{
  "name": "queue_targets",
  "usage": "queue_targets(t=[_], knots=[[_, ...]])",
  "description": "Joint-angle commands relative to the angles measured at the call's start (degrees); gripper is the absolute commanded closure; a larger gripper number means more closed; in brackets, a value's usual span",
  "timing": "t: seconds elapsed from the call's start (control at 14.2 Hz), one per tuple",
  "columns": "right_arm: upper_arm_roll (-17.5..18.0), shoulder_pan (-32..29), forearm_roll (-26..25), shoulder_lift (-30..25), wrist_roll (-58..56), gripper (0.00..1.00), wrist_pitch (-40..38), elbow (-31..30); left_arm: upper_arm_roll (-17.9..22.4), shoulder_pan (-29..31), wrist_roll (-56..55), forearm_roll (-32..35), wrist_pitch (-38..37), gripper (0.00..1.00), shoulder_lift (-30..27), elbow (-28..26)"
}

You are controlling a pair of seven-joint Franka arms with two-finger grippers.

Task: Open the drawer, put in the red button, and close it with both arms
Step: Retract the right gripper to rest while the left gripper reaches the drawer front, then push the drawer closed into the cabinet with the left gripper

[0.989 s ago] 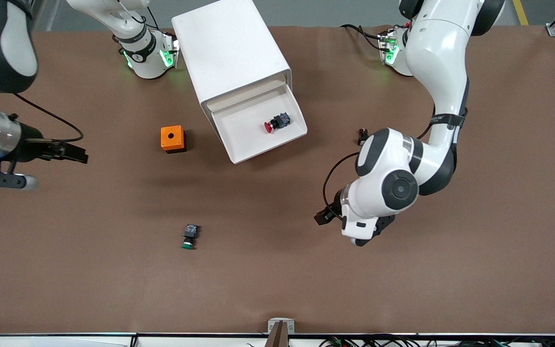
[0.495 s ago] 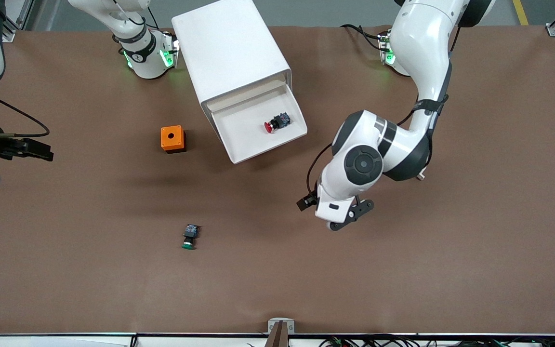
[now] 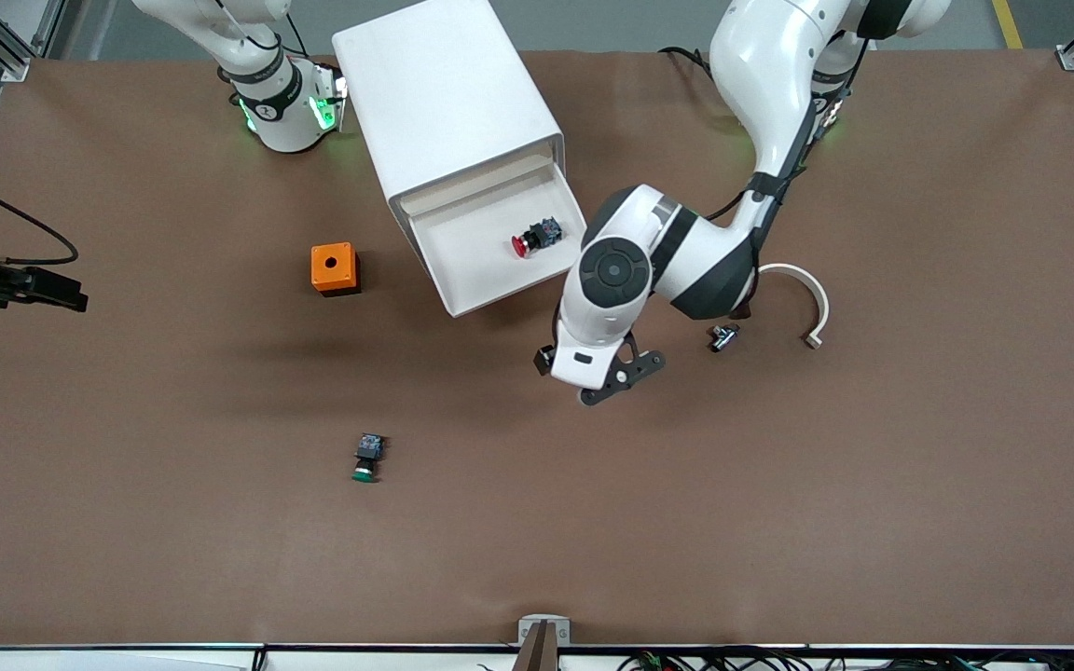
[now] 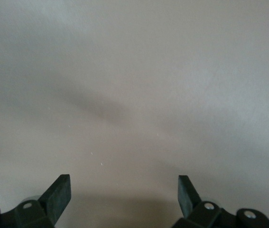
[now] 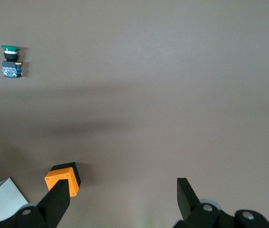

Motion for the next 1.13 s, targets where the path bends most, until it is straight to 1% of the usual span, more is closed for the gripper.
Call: queue_targets(t=[0.0, 0.28, 0.42, 0.71, 0.85, 1.06], knots=[[1.1, -0.7, -1.1, -0.1, -0.2, 0.00, -1.0, 2.5, 0.1, -2.6, -1.8, 1.4, 1.1, 0.01, -1.0, -2.0], [1.1, -1.6, 0.0, -0.1, -0.1, 0.00, -1.1, 2.7, 0.0, -5.8, -1.9, 1.0, 1.1, 0.01, -0.6, -2.0], [1.1, -1.9, 0.2, -0.1, 0.0, 0.00, -4.2, 2.7, -0.1, -7.4, -1.9, 0.6, 1.1, 0.01, -0.4, -2.0], [1.6, -1.4, 0.8, -2.7, 0.0, 0.00, -4.4, 2.6, -0.3, -10.1, -3.1, 0.5, 1.1, 0.01, -0.1, -2.1], [1.3, -1.7, 4.4, -3.1, -0.3, 0.00, -5.1, 2.8, -1.9, -10.2, -3.8, 0.4, 1.0, 0.01, -0.3, -2.6], [1.5, -1.4, 4.6, -3.4, -0.5, 0.00, -6.0, 2.8, -4.4, -10.1, -5.0, 0.4, 1.0, 0.01, -0.4, -2.6]])
